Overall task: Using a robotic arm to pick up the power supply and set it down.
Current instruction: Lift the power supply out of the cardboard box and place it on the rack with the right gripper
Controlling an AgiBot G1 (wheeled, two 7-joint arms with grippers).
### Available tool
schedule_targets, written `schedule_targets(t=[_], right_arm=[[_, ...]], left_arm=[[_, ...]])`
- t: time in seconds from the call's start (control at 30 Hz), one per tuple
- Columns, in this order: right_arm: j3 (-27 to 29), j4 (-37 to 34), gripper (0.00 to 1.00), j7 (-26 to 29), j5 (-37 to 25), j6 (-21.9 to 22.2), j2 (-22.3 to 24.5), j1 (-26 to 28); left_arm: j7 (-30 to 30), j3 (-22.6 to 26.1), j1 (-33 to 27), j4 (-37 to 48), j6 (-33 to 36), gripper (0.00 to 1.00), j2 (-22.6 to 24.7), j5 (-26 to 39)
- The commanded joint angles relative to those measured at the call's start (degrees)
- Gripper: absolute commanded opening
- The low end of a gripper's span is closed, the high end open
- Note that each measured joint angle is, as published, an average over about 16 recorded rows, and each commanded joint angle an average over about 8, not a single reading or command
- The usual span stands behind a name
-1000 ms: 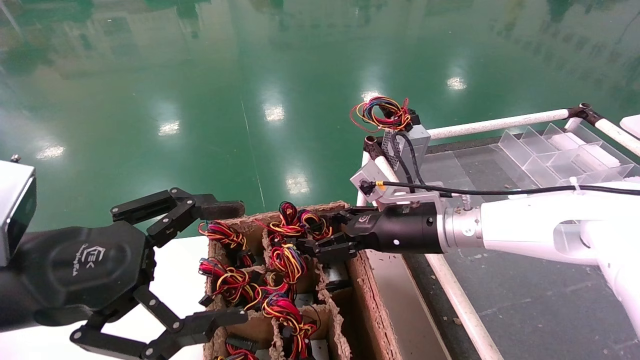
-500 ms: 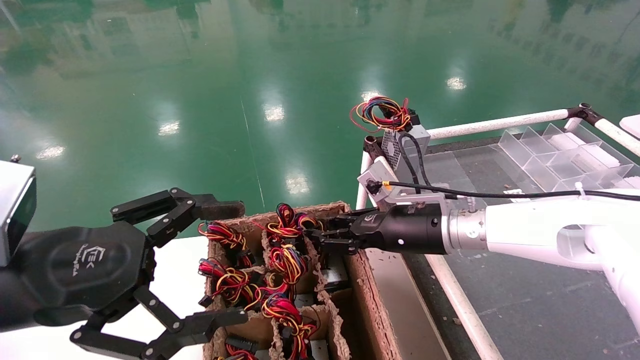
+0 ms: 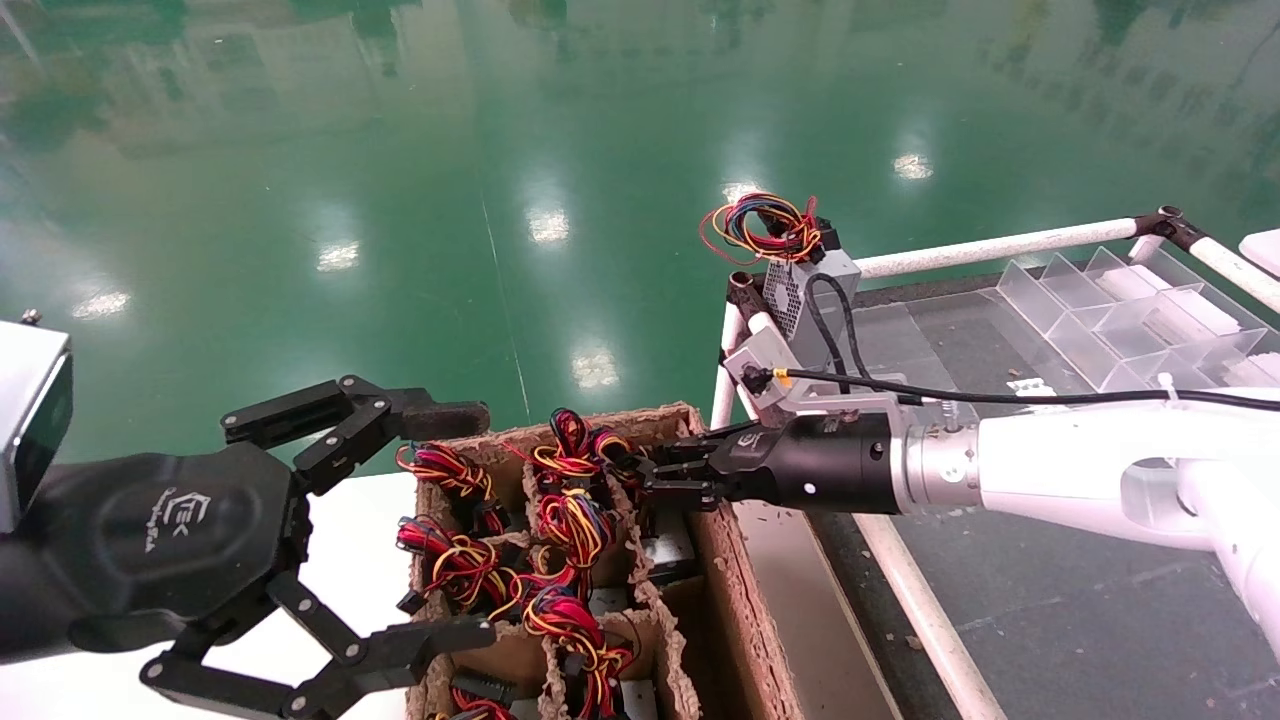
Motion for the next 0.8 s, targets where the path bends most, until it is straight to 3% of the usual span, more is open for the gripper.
schedule_targets(t=[0.03, 0.8], right_arm=[[0.09, 0.02, 0.0, -0.09, 0.12, -0.04, 0.05, -0.1], [3.01, -1.18, 0.0, 2.04, 4.32, -2.51, 1.48, -1.74]], left_arm=[[0.0, 0.0, 0.0, 0.0, 0.0, 1.0, 0.0, 0.0], [0.01, 0.02, -0.01, 0.0, -0.01, 1.0, -0.01, -0.01]])
